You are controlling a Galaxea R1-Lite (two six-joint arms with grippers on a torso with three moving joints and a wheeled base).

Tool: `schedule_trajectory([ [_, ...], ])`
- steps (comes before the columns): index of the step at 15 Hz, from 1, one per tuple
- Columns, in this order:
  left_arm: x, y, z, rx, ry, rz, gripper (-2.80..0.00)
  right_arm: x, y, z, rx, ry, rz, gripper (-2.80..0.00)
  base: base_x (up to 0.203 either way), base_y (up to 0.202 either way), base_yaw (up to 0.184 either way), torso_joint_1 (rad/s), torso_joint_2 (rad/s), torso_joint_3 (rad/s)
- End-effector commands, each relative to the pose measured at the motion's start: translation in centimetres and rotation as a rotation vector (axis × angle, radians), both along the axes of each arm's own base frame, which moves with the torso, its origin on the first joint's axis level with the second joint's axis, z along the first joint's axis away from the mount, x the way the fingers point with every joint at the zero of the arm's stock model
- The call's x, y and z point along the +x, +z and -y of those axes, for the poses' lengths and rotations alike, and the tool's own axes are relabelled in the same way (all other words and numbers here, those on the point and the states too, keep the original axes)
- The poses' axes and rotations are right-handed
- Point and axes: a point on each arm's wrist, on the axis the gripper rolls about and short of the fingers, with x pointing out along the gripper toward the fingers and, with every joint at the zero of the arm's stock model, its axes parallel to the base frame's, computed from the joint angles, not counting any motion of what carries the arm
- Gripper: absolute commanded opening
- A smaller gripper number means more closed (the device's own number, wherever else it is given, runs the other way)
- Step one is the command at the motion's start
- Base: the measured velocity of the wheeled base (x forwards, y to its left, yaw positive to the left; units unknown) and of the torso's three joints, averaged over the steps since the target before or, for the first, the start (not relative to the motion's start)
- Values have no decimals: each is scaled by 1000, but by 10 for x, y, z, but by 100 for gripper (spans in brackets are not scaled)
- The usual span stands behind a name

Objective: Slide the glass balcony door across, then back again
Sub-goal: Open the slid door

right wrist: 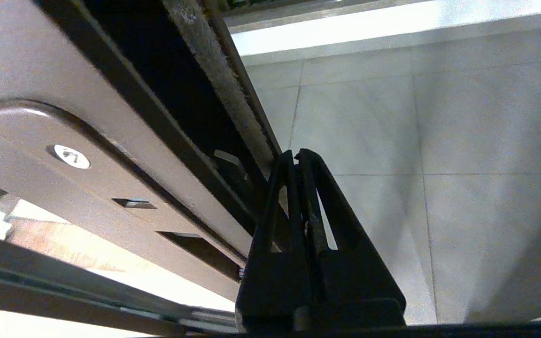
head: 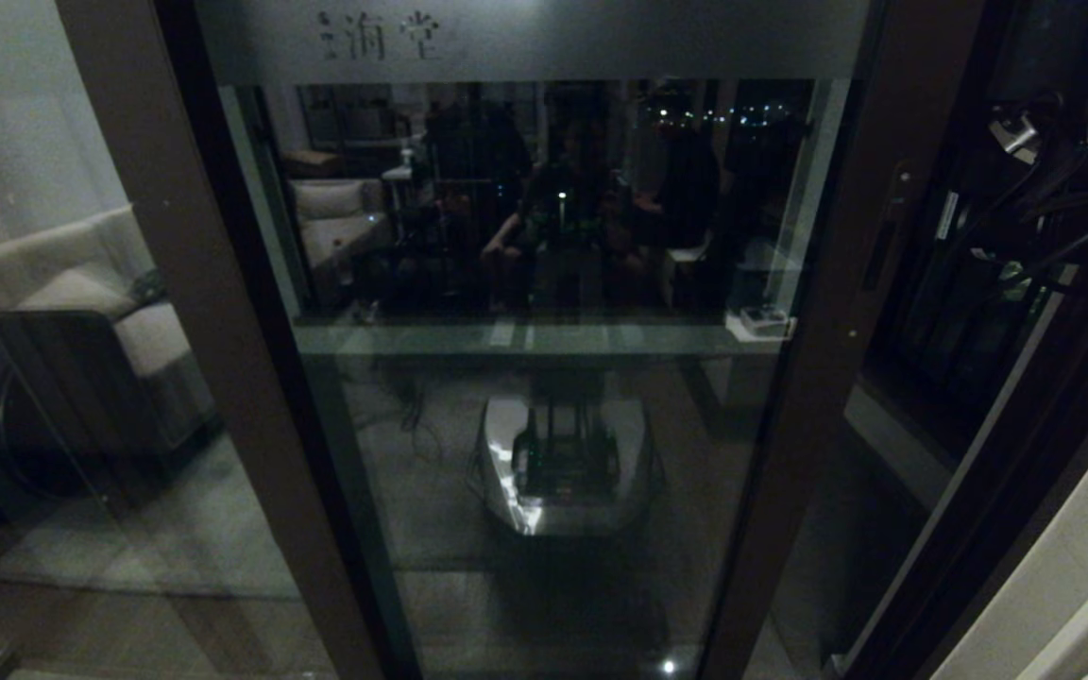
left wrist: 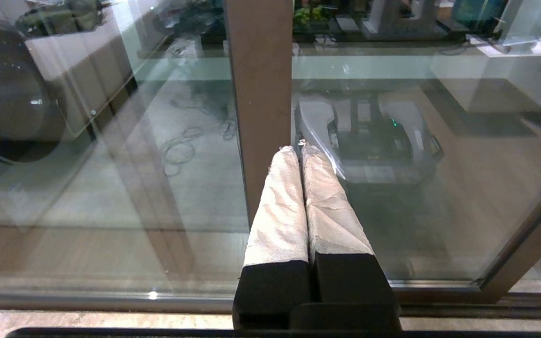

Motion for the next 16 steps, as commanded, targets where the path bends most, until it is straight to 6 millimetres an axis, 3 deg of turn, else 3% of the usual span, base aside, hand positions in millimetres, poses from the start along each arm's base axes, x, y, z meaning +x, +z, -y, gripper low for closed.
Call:
schedule_trajectory([
  [1, 0, 0, 0, 0, 0, 0, -280, 1, -1, 0, -1, -2, -3, -280, 0, 0, 0, 0, 0, 0],
  [16, 0, 0, 0, 2, 0, 0, -280, 2, -1, -13, -1, 26, -2, -280, 0, 0, 0, 0, 0, 0],
])
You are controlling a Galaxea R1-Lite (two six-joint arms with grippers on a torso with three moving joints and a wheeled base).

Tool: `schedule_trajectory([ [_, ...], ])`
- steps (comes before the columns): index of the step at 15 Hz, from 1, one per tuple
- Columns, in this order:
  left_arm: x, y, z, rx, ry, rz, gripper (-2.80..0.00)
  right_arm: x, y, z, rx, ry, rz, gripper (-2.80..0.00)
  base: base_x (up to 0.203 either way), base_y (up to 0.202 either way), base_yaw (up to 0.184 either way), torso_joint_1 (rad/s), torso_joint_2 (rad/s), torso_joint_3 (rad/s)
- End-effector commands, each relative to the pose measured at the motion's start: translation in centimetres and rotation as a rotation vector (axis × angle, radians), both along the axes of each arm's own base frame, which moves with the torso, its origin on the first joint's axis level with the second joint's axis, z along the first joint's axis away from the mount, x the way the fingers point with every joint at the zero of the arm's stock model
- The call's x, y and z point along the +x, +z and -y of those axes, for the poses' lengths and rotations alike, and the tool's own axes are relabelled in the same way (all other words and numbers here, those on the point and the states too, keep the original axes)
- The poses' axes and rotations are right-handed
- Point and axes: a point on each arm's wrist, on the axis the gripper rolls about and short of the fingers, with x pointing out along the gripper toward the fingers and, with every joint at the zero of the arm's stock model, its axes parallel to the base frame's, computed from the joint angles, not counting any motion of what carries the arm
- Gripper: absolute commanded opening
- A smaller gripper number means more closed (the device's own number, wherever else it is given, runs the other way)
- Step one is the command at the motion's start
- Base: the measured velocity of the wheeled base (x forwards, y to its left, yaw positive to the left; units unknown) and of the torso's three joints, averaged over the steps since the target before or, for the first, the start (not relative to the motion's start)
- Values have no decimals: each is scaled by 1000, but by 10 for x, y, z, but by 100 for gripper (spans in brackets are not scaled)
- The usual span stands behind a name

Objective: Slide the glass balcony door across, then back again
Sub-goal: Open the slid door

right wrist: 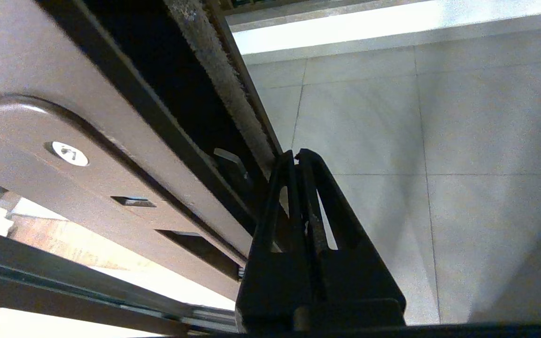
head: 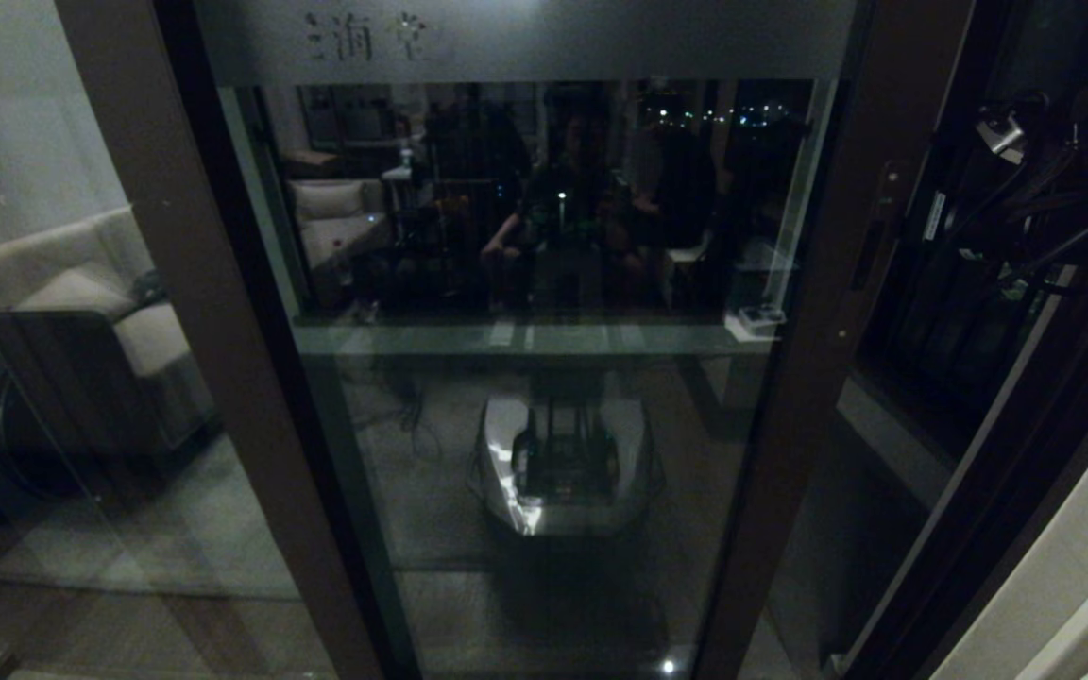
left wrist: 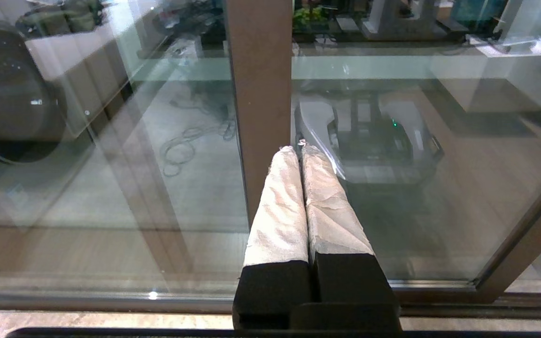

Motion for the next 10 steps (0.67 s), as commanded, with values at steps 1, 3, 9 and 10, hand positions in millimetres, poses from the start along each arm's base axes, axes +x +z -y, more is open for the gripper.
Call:
schedule_trajectory([
  [1, 0, 0, 0, 0, 0, 0, -280, 0, 0, 0, 0, 2, 0, -280, 0, 0, 0, 0, 0, 0],
  [3, 0, 0, 0, 0, 0, 0, -280, 0, -1, 0, 0, 4, -4, -280, 0, 0, 0, 0, 0, 0],
  [9, 0, 0, 0, 0, 0, 0, -280, -2, -1, 0, 0, 1, -5, -280, 0, 0, 0, 0, 0, 0],
  [10, 0, 0, 0, 0, 0, 0, -280, -2, 0, 0, 0, 1, -4, -280, 0, 0, 0, 0, 0, 0],
])
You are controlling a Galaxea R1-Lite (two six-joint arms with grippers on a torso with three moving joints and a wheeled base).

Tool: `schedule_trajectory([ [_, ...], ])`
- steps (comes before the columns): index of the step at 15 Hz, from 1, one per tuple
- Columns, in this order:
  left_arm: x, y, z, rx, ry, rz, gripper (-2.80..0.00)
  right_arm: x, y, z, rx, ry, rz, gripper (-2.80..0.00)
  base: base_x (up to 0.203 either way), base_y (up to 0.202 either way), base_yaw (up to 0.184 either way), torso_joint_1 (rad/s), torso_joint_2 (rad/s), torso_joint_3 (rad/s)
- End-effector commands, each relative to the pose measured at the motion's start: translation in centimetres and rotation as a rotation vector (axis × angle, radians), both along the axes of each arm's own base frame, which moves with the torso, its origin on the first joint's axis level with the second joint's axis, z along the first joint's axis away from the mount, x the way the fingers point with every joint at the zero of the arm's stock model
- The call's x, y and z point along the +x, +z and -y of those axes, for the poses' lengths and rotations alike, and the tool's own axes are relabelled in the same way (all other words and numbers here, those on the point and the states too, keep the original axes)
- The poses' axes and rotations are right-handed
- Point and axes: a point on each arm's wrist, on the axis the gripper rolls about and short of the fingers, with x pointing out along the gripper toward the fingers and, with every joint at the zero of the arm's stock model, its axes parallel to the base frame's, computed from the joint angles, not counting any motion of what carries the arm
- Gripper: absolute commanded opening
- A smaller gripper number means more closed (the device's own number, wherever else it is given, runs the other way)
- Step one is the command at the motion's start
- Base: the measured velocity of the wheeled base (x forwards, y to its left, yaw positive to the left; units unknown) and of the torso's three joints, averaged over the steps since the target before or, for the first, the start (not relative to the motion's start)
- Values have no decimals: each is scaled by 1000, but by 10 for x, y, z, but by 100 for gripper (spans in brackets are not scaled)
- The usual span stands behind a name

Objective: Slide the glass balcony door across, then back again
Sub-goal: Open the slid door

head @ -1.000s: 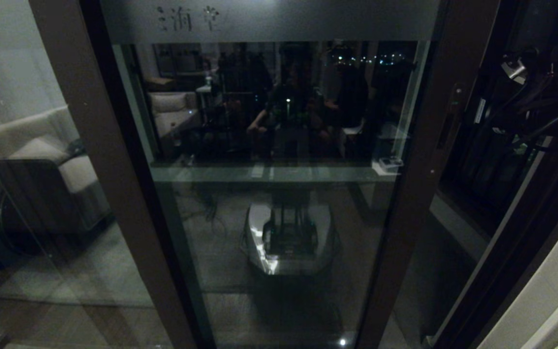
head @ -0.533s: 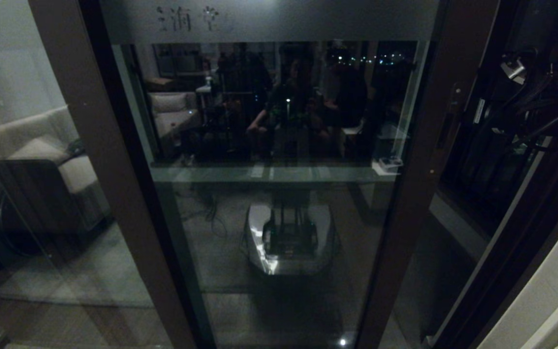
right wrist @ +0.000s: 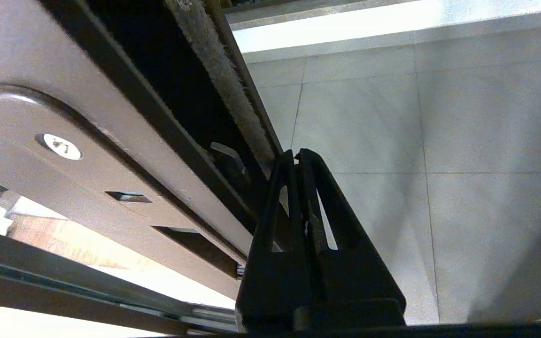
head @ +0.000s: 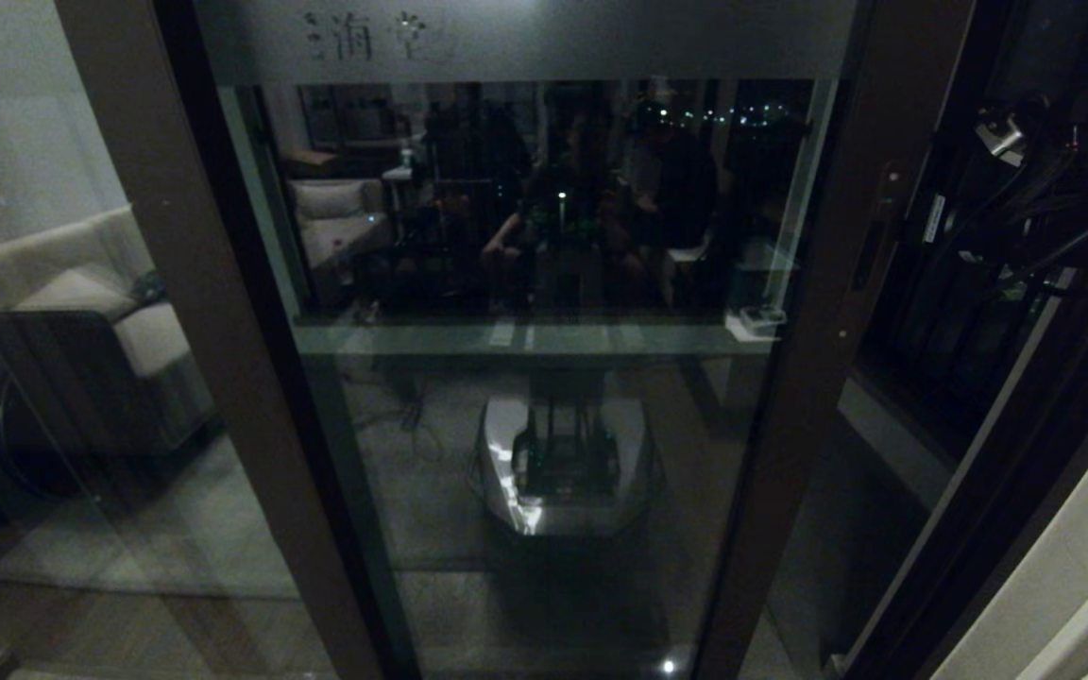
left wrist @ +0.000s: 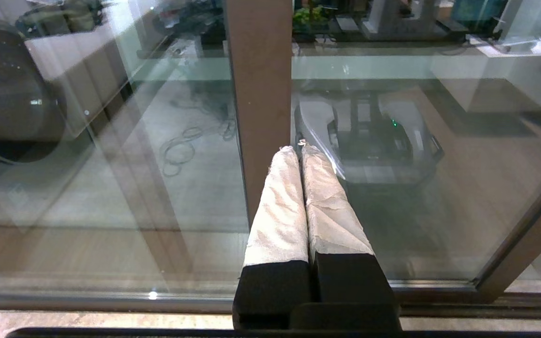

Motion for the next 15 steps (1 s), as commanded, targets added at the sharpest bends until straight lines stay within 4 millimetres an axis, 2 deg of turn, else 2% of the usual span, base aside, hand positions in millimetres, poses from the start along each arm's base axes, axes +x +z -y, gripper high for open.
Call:
schedule_trajectory([
  [1, 0, 0, 0, 0, 0, 0, -280, -1, 1, 0, 1, 1, 1, -280, 0, 0, 0, 0, 0, 0],
  [6, 0, 0, 0, 1, 0, 0, -280, -1, 1, -2, 1, 6, 2, -280, 0, 0, 0, 0, 0, 0],
  [13, 0, 0, 0, 0, 0, 0, -280, 0, 4, -25, 1, 60, 12, -280, 0, 0, 0, 0, 0, 0],
  [15, 0, 0, 0, 0, 0, 0, -280, 3, 1, -35, -20, 12, 5, -280, 0, 0, 0, 0, 0, 0],
])
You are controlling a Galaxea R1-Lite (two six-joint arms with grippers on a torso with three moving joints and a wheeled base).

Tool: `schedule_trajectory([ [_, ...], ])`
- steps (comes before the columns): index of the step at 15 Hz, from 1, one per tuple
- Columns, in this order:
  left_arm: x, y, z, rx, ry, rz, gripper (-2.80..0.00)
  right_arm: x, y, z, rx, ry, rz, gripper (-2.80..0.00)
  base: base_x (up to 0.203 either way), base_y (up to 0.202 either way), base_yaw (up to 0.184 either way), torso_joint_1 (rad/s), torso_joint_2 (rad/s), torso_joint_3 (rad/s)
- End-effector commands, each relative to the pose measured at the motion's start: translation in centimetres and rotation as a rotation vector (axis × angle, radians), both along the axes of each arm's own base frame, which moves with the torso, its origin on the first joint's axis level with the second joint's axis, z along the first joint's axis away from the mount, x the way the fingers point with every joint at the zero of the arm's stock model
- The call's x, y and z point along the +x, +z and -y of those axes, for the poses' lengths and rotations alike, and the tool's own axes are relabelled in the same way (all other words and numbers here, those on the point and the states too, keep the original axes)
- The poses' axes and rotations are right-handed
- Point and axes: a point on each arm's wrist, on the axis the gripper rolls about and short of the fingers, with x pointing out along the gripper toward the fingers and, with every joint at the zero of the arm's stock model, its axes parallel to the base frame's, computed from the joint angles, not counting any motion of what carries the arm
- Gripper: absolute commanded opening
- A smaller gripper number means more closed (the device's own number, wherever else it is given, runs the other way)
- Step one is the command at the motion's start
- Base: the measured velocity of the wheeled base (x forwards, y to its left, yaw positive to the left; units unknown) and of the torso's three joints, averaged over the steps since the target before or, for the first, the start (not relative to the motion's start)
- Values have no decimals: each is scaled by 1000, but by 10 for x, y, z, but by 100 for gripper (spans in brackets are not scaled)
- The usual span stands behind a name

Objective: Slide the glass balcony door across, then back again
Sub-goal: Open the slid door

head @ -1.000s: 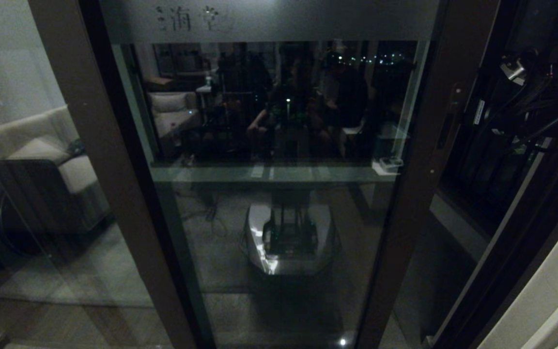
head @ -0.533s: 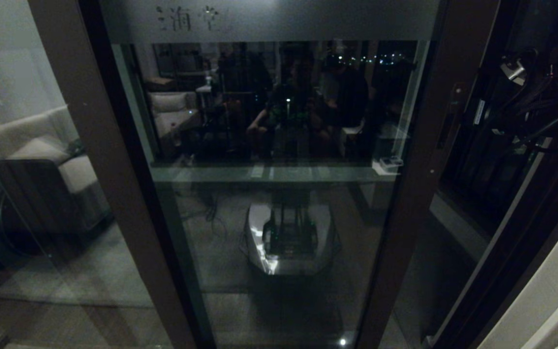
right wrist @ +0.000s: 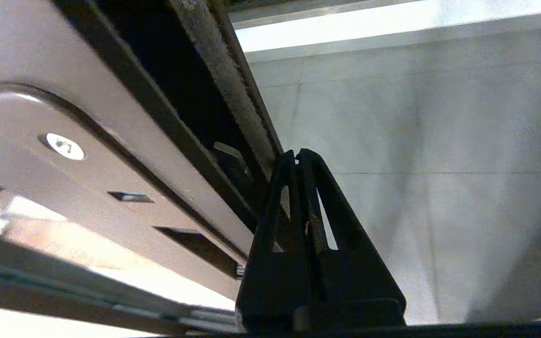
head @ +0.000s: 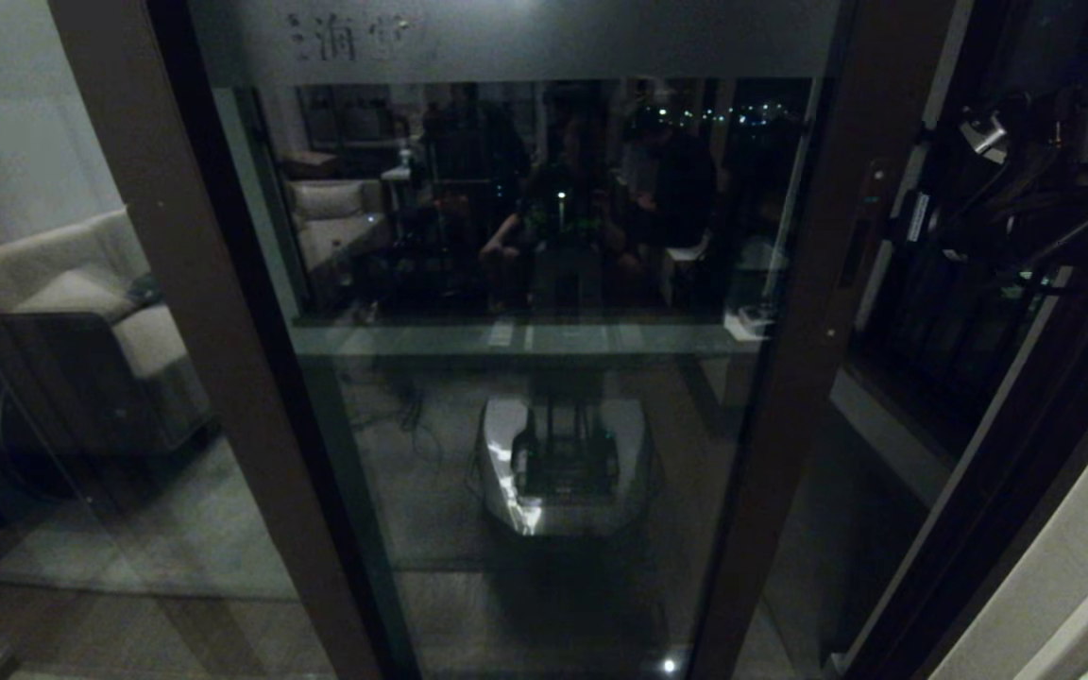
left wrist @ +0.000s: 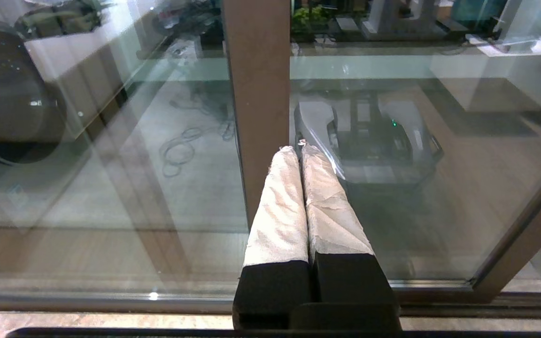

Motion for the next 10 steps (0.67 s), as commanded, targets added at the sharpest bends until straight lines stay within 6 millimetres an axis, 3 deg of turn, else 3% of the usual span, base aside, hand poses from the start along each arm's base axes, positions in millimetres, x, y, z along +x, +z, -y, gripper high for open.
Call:
schedule_trajectory([
  [1, 0, 0, 0, 0, 0, 0, -280, 2, -2, -13, -14, -21, 8, -280, 0, 0, 0, 0, 0, 0],
  [7, 0, 0, 0, 0, 0, 0, -280, 1, 2, -32, -13, 22, 27, -280, 0, 0, 0, 0, 0, 0],
  [10, 0, 0, 0, 0, 0, 0, -280, 1, 3, -33, -15, 26, 27, -280, 0, 0, 0, 0, 0, 0],
])
